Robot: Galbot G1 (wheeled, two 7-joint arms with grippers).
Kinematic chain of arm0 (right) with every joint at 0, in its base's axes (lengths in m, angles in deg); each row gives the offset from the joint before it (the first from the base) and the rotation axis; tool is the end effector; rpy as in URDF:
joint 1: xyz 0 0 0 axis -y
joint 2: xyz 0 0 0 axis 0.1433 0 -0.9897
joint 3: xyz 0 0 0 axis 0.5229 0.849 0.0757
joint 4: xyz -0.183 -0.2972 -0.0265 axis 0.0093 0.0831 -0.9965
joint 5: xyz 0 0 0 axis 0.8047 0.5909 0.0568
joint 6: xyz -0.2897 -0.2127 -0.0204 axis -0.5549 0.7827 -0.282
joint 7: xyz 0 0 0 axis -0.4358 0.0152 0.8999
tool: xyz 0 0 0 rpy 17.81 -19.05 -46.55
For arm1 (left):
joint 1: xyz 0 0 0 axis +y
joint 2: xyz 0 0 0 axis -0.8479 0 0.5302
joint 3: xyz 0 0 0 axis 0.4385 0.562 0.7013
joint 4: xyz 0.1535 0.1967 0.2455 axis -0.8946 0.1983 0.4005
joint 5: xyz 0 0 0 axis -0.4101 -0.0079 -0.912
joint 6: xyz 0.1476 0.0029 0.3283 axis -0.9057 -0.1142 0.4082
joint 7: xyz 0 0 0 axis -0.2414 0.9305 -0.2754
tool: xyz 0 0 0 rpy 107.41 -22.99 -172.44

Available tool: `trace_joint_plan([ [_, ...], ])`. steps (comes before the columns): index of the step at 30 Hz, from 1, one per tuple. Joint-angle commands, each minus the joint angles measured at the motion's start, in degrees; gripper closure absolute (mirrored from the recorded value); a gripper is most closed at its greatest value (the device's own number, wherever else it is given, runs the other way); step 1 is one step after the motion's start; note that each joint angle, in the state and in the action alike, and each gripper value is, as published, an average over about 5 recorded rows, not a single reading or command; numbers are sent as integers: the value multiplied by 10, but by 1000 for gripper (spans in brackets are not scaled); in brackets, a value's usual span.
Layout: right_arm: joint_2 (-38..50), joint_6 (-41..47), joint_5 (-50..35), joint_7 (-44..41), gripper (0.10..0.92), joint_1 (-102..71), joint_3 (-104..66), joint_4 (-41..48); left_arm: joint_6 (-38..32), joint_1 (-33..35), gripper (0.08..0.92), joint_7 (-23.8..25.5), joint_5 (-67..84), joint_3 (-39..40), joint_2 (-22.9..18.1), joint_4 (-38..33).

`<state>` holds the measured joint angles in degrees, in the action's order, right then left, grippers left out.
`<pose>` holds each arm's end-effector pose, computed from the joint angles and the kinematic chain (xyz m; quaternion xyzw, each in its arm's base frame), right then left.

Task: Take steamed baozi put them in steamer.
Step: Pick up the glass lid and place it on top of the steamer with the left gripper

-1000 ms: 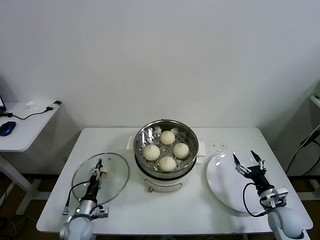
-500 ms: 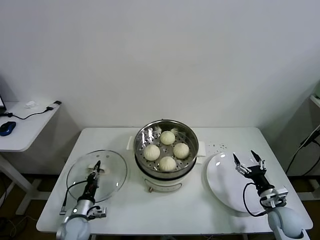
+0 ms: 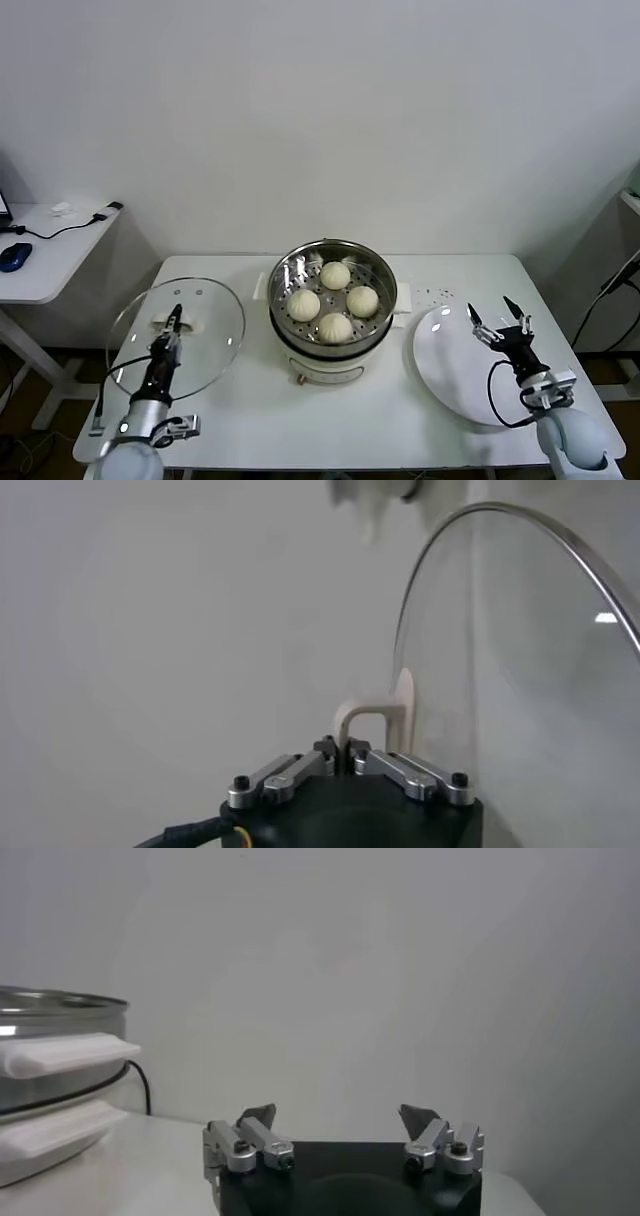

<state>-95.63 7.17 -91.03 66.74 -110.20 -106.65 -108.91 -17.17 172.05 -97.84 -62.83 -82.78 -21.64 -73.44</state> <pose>0.2842 -0.2063 -0.3777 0.0692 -0.9958 0.0542 0.0254 0.2190 0.0907 -0.3438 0.0524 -0.6719 -0.7387 0.0039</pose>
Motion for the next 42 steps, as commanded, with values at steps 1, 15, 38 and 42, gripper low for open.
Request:
trace_joint_plan([
  [1,15,3,10,10,203,20,13,13,176,62,852,57,25,57,87,-195],
  [15,16,5,33,21,203,65,41,57,369,-146,852,243,-79,370,89,-181],
  [38,22,1,37,18,203,42,3,62,409,-327,852,248,-134,530,-131,73],
  [42,20,0,38,17,203,41,2,63,408,-332,852,238,-138,524,-143,106],
])
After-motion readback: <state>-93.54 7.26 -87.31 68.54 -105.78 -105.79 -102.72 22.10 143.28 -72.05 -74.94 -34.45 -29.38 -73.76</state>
